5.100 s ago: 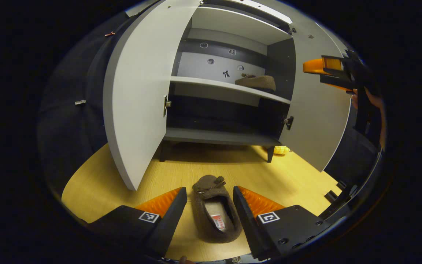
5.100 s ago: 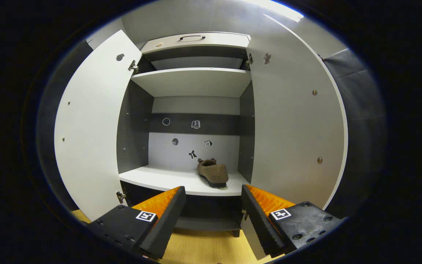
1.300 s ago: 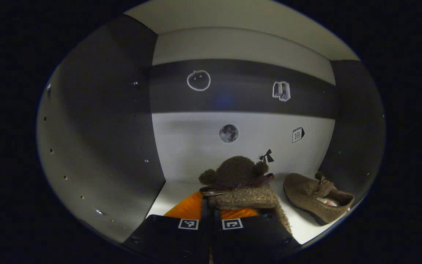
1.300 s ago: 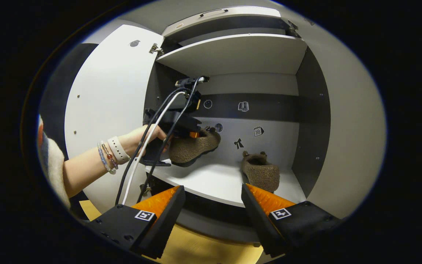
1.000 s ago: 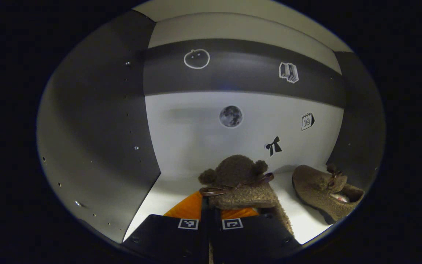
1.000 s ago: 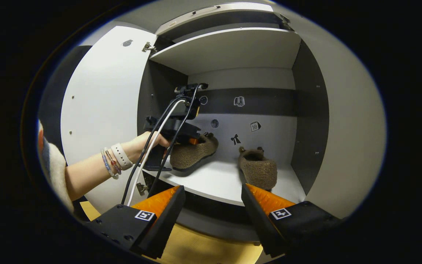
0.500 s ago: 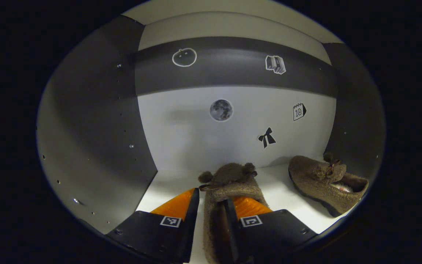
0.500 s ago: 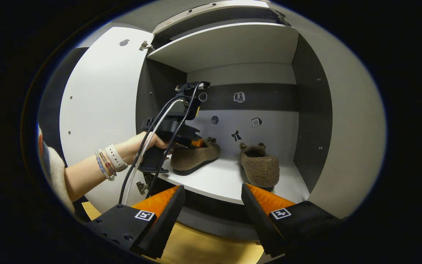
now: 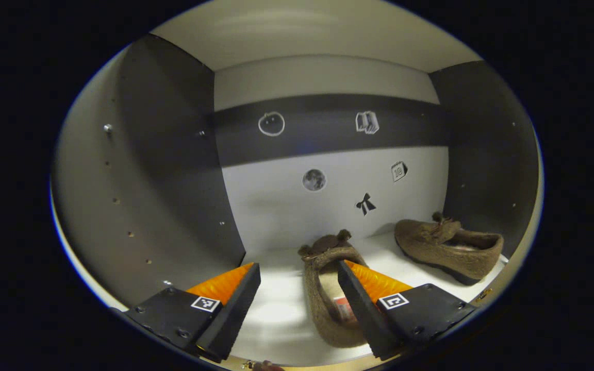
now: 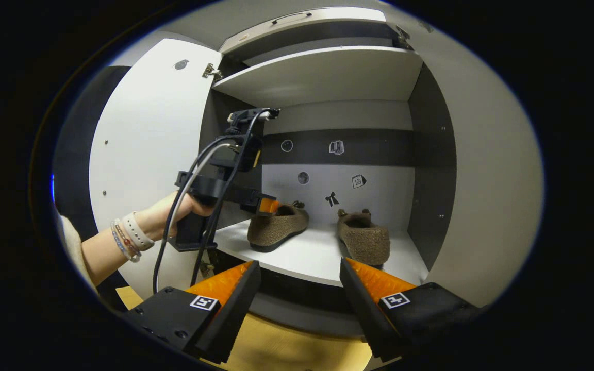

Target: Grab one shoe with the right hand and put it into the shoe cabinet, grab the other shoe with the left hand and put it into the shoe cabinet; then close the right door with the right hand and the left door with the left hand.

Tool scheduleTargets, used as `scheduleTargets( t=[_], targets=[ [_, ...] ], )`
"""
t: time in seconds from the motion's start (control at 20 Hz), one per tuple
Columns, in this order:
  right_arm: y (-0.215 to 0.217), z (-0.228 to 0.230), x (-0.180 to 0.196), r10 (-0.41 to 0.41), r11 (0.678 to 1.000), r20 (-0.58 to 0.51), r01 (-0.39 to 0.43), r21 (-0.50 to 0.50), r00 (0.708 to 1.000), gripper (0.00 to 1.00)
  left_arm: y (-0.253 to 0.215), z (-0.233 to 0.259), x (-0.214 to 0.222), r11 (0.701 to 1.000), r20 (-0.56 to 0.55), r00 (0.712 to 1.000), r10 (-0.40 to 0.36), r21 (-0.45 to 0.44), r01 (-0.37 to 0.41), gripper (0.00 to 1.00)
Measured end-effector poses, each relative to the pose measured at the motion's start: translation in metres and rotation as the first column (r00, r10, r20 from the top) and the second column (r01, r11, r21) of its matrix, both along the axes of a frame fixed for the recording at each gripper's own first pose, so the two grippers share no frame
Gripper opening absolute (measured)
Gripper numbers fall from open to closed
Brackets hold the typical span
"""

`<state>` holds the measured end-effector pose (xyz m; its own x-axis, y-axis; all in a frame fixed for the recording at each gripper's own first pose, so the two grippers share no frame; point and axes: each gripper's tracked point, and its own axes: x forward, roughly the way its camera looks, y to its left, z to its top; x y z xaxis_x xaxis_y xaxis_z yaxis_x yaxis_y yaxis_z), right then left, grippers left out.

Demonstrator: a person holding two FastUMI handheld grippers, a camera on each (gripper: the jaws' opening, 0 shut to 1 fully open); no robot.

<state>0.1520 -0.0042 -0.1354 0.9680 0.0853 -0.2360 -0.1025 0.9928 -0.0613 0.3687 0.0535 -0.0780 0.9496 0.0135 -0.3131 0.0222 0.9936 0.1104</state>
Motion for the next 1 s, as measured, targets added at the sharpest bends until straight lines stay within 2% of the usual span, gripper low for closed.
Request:
scheduleTargets(
  t=[0.15, 0.3, 0.35, 0.5, 0.6, 0.65, 0.8, 1.0],
  targets=[
    [0.012, 0.021, -0.021, -0.024, 1.0, 0.038, 0.024, -0.013, 0.999, 0.99, -0.009, 0.03, -0.045, 0.997, 0.06, 0.997, -0.041, -0.065, 0.045, 0.96],
    [0.024, 0.05, -0.047, -0.055, 0.998, 0.086, 0.058, -0.024, 0.995, 0.98, -0.021, 0.06, -0.107, 0.989, 0.134, 0.985, -0.106, -0.087, 0.118, 0.96],
    [0.026, 0.061, -0.057, -0.068, 0.997, 0.108, 0.071, -0.025, 0.992, 0.99, -0.027, 0.066, -0.13, 0.983, 0.15, 0.979, -0.139, -0.096, 0.154, 0.99],
    [0.028, 0.095, -0.089, -0.119, 0.993, 0.171, 0.122, -0.007, 0.978, 0.98, -0.045, 0.081, -0.202, 0.956, 0.175, 0.958, -0.227, -0.145, 0.253, 0.99],
    [0.027, 0.112, -0.114, -0.15, 0.988, 0.198, 0.153, -0.002, 0.969, 0.98, -0.048, 0.092, -0.245, 0.942, 0.189, 0.943, -0.273, -0.146, 0.302, 0.99],
    [0.023, 0.12, -0.126, -0.169, 0.985, 0.207, 0.174, -0.005, 0.964, 0.98, -0.046, 0.096, -0.268, 0.937, 0.195, 0.936, -0.292, -0.136, 0.32, 0.96],
    [0.001, 0.142, -0.171, -0.251, 0.965, 0.235, 0.261, -0.012, 0.939, 0.98, -0.044, 0.11, -0.32, 0.92, 0.214, 0.916, -0.339, -0.129, 0.371, 0.96],
    [-0.064, 0.163, -0.223, -0.398, 0.907, 0.259, 0.42, -0.033, 0.88, 0.98, -0.04, 0.119, -0.37, 0.891, 0.218, 0.902, -0.373, -0.187, 0.414, 0.95]
  ],
)
